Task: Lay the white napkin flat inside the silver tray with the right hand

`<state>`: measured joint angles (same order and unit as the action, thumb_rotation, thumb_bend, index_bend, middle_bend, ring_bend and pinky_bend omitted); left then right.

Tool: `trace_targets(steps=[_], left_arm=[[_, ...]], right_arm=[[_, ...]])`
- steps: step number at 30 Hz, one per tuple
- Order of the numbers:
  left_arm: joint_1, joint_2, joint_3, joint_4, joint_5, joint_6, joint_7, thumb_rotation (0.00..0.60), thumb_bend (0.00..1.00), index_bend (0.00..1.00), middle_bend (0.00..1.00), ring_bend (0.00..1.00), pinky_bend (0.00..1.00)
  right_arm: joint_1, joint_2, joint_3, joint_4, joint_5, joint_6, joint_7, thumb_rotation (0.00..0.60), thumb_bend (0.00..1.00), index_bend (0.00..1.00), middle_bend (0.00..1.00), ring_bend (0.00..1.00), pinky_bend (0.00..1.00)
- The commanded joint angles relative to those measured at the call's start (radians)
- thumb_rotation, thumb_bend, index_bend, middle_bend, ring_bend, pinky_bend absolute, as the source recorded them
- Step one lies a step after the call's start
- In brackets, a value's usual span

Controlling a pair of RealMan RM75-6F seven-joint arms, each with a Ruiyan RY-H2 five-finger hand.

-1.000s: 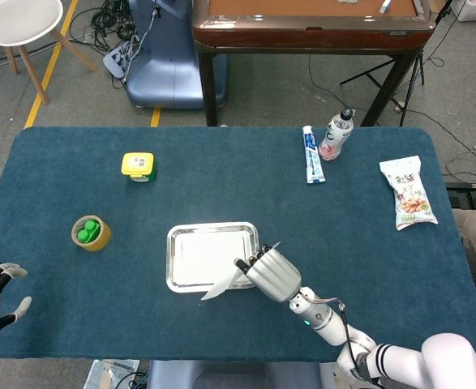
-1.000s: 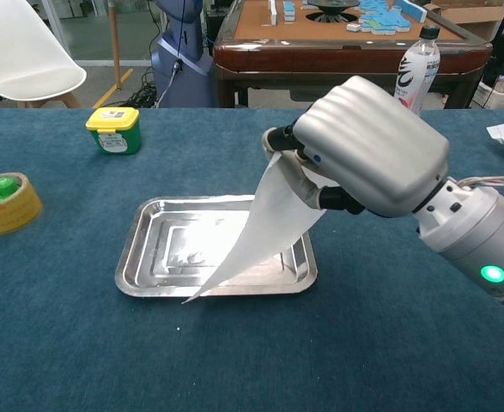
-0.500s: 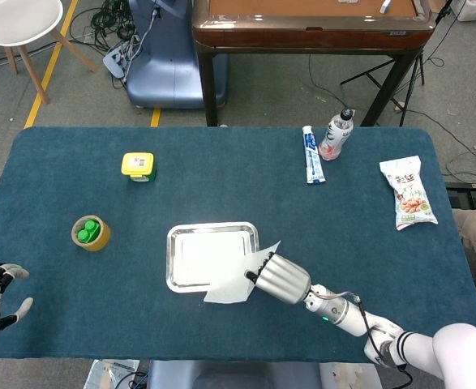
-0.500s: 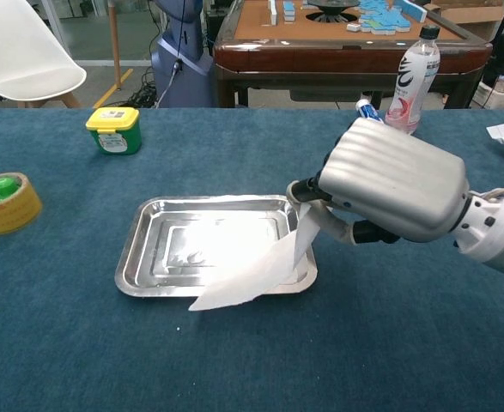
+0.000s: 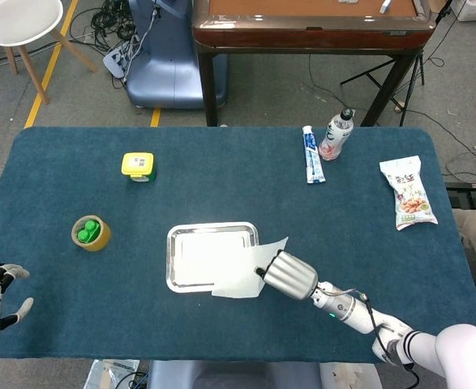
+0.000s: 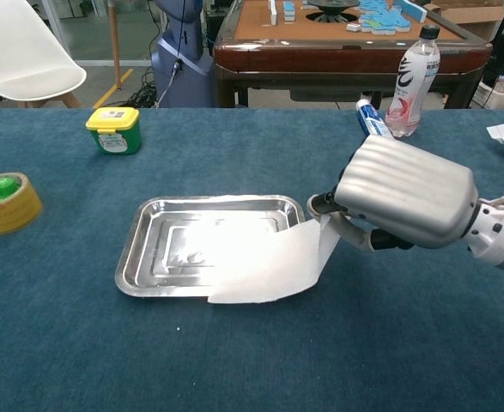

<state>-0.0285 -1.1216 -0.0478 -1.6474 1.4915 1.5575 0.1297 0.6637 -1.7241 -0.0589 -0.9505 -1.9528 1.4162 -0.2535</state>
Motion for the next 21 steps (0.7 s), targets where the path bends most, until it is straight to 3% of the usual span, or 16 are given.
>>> trace_targets(steps=[1, 9, 21], left_arm=[[0.0, -0.001, 0.0, 0.0, 0.0, -0.001, 0.0, 0.6, 0.23, 0.4, 0.35, 0.23, 0.48], [0.001, 0.001, 0.0, 0.0, 0.0, 0.001, -0.001, 0.6, 0.23, 0.4, 0.35, 0.23, 0.48], [0.002, 0.004, 0.0, -0.002, 0.002, 0.004, -0.005, 0.6, 0.23, 0.4, 0.35, 0.23, 0.48]], right_arm=[[-0.007, -0.023, 0.017, 0.013, 0.015, 0.015, -0.019, 0.6, 0.62, 0.68, 1.0, 1.0, 1.0], [-0.024, -0.103, 0.055, 0.054, 0.044, 0.07, -0.062, 0.6, 0.62, 0.68, 1.0, 1.0, 1.0], [-0.005, -0.086, -0.002, 0.078, 0.021, 0.035, 0.001, 0.6, 0.62, 0.68, 1.0, 1.0, 1.0]])
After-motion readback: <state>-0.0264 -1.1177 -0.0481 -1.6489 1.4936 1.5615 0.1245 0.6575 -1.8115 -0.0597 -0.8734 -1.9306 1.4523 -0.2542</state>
